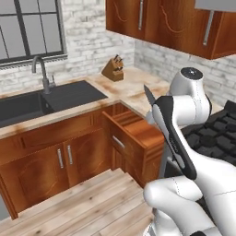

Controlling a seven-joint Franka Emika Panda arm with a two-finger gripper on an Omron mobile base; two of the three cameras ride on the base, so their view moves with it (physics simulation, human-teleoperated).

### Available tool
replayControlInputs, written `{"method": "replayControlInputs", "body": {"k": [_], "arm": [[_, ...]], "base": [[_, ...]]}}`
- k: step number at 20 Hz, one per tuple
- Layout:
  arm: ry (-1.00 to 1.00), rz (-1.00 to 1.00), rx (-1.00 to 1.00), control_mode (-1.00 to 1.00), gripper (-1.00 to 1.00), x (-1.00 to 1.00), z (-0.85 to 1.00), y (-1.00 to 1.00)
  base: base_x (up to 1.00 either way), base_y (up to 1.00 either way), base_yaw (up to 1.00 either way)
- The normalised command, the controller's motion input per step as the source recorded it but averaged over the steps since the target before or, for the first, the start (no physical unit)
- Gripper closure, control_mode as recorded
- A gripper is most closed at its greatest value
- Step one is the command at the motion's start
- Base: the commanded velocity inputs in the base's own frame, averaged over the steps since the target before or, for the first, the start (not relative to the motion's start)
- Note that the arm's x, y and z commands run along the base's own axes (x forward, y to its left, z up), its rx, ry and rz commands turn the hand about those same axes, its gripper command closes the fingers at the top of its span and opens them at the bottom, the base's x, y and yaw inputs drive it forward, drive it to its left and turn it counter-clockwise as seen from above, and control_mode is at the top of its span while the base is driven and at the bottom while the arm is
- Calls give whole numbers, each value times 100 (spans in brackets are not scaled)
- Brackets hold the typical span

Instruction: Pick up the metallic utensils from the counter and place them in the open drawer. Make sure not to pick up any wooden utensils.

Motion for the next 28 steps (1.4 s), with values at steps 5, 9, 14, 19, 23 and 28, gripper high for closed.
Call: {"method": "replayControlInputs", "body": {"k": [5,9,14,19,23,28], "arm": [[0,0,0,100,100,0,0,0],[0,0,0,100,100,0,0,0],[0,0,0,100,100,0,0,0],[0,0,0,100,100,0,0,0],[0,0,0,100,100,0,0,0],[0,0,0,100,100,0,0,0]], "base": [[18,-41,9],[23,-34,9],[41,-16,7],[42,-1,5],[50,-7,6],[55,-3,5]]}}
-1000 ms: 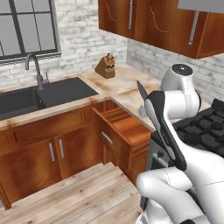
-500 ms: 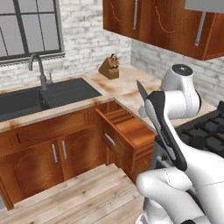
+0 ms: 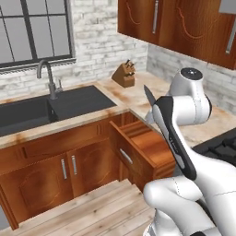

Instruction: Pick up the metallic utensils from the counter and place them in the open drawer. Make sure not to pick up any wooden utensils.

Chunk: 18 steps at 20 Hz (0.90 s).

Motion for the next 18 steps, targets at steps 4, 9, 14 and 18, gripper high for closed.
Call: {"method": "replayControlInputs", "body": {"k": [4,9,14,18], "arm": [[0,0,0,100,100,0,0,0],[0,0,0,100,100,0,0,0],[8,4,1,-100,100,5,-12,-31],[17,9,1,-100,100,24,-37,-43]], "base": [[13,-21,4],[0,-34,2],[0,-18,1],[0,0,0]]}}
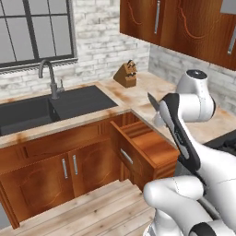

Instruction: Pick up the metallic utensils from the counter and place them in the open drawer. Make sure not to pick up any wooden utensils.

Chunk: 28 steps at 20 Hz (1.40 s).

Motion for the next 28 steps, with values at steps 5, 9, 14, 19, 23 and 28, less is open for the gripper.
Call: {"method": "replayControlInputs", "body": {"k": [5,9,14,19,23,28], "arm": [[19,8,2,-100,100,31,-52,-29],[19,9,0,-100,100,25,-83,-14],[20,3,0,-100,100,48,-69,0],[10,0,0,-100,100,58,-49,0],[3,0,4,-100,100,48,-34,0],[0,0,2,-100,100,44,-52,0]], "base": [[0,0,0],[0,0,0],[0,0,0],[0,0,0],[0,0,0],[0,0,0]]}}
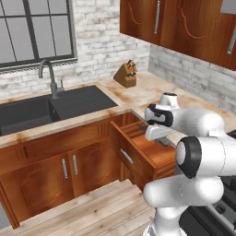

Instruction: Pick up the metallic utensils from the counter and place them in the open drawer. Make sure not to pick up any wooden utensils.

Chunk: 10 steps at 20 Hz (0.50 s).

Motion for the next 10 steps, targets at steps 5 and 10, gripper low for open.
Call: {"method": "replayControlInputs", "body": {"k": [5,10], "arm": [[3,0,0,-100,100,54,-66,0],[0,0,0,-100,100,40,-54,0]], "base": [[0,0,0],[0,0,0]]}}
